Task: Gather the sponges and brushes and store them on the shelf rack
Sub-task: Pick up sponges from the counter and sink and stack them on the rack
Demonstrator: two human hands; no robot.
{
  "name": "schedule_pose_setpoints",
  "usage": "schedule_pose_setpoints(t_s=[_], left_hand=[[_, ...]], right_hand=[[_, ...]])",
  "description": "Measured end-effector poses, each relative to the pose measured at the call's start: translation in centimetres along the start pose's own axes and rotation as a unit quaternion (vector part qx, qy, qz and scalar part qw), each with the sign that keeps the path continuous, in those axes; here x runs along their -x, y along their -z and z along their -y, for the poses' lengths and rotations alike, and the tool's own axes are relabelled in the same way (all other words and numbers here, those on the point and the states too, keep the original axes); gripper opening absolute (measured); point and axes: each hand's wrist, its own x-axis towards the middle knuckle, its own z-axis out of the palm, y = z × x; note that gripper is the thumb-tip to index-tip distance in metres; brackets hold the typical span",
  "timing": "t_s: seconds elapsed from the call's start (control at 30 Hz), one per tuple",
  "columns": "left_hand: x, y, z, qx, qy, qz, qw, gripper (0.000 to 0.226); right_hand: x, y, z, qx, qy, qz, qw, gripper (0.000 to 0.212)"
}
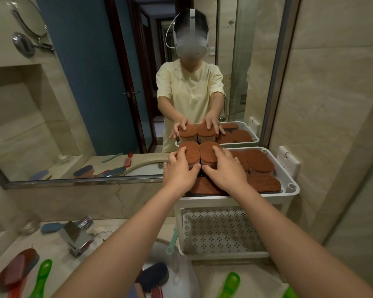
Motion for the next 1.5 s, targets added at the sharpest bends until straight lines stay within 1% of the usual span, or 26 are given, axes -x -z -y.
schedule_pose_setpoints(t_s=[0.13,0.23,0.3,0.37,0.43,0.5,0.6,0.73,0.8,0.97,1.1,1.2,1.3,1.5], left_hand=[[0.2,0.0,-0.1,-0.014,0.000,-0.008,1.000,0.072],[0.4,0.3,-0.3,0.007,0.005,-0.017,1.000,0.077],[0.5,0.6,-0.4,0.044,0.016,-0.014,0.999,0.083],[0.5,1.0,-0.4,0.095,0.035,0.016,0.995,0.091],[0.6,1.5,-0.3,0.157,0.053,0.048,0.985,0.098],[1.1,2.1,-0.2,0.216,0.062,0.052,0.973,0.101],[2.3,2.8,0.2,0.262,0.066,0.018,0.963,0.090],[4.4,3.7,1.4,0.347,0.055,-0.070,0.934,0.060],[5.8,4.3,2.6,0.369,0.053,-0.105,0.922,0.048],[9.7,5.9,7.0,0.385,0.077,-0.178,0.902,0.034],[12.5,7.5,11.5,0.380,0.105,-0.208,0.895,0.034],[14.0,9.0,15.2,0.356,0.141,-0.231,0.894,0.035],[15.2,10.4,18.7,0.345,0.174,-0.256,0.886,0.034],[17.7,12.8,25.1,0.325,0.214,-0.278,0.878,0.031]], right_hand=[[0.0,0.0,0.1,0.005,-0.003,0.006,1.000,0.075],[0.2,0.2,0.2,-0.001,-0.008,0.012,1.000,0.078],[0.3,0.5,0.4,-0.013,-0.011,0.016,1.000,0.081],[0.5,0.9,0.5,-0.041,-0.022,0.008,0.999,0.084],[0.6,1.5,0.7,-0.061,-0.027,-0.017,0.998,0.084],[0.9,2.1,1.0,-0.070,-0.017,-0.053,0.996,0.081],[1.6,2.9,2.2,-0.116,0.005,-0.083,0.990,0.075],[3.5,2.0,4.8,-0.188,0.065,-0.083,0.977,0.065],[4.7,0.9,6.1,-0.215,0.096,-0.073,0.969,0.062],[7.2,-2.3,9.9,-0.257,0.143,-0.033,0.955,0.059],[9.0,-5.7,13.5,-0.270,0.174,0.011,0.947,0.057],[10.4,-8.8,16.1,-0.278,0.182,0.057,0.941,0.057],[11.7,-11.9,18.5,-0.291,0.190,0.092,0.933,0.057],[13.2,-17.5,22.5,-0.279,0.206,0.173,0.922,0.057]])
